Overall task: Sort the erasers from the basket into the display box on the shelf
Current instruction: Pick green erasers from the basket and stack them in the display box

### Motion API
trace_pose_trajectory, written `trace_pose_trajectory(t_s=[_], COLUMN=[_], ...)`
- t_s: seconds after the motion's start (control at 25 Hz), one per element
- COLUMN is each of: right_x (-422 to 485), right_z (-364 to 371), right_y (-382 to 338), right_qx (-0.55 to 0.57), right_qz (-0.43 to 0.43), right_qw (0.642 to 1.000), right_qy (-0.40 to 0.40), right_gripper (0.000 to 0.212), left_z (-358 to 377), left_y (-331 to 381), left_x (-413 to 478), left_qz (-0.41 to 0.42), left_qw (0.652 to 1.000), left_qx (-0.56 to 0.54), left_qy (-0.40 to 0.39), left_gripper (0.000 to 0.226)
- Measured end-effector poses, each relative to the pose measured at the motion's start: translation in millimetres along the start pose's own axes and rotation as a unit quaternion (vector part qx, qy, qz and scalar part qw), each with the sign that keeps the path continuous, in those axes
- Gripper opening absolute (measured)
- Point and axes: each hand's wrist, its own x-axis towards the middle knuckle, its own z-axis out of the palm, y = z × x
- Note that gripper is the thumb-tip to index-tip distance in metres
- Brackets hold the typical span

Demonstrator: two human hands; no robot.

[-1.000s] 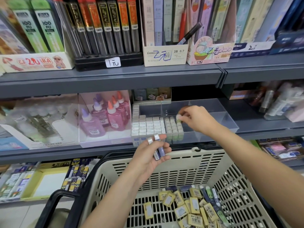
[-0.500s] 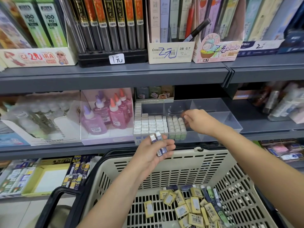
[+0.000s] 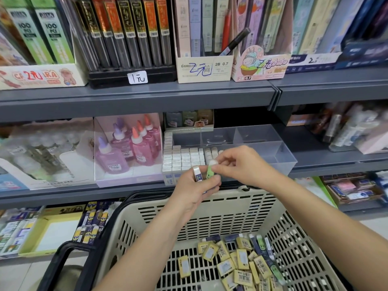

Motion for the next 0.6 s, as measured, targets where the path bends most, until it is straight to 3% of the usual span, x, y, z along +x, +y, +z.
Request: trace_pose_trajectory(t_s=[0.12, 0.24, 0.32, 0.48, 0.6], right_x=[4, 22, 33, 46, 49], right_z=[-13, -28, -30, -18, -17], right_y=[9, 26, 33, 39, 39], right_qx=[0.111, 0.076, 0.054, -0.018, -0.036], right_qz=[0.019, 0.042, 0.048, 0.024, 0.013], right_qw=[0.994, 0.989, 0.984, 0.989, 0.99], right_qy=[0.005, 0.123, 0.16, 0.146, 0.134], right_gripper=[0.005, 0.017, 0.022, 0.012, 0.008], left_z=[-1, -6, -7, -9, -10], left_y=[0, -1, -2, 2, 0], left_x=[2, 4, 3, 1, 0], left_qz=[-0.007, 0.006, 0.02, 0.024, 0.018], left_qw=[1.0, 0.994, 0.992, 0.998, 0.997], left_qx=[-0.004, 0.069, 0.091, 0.041, 0.067], left_qy=[0.03, 0.084, 0.091, 0.053, 0.029], left_gripper=[0.01, 0.009, 0.007, 0.016, 0.025])
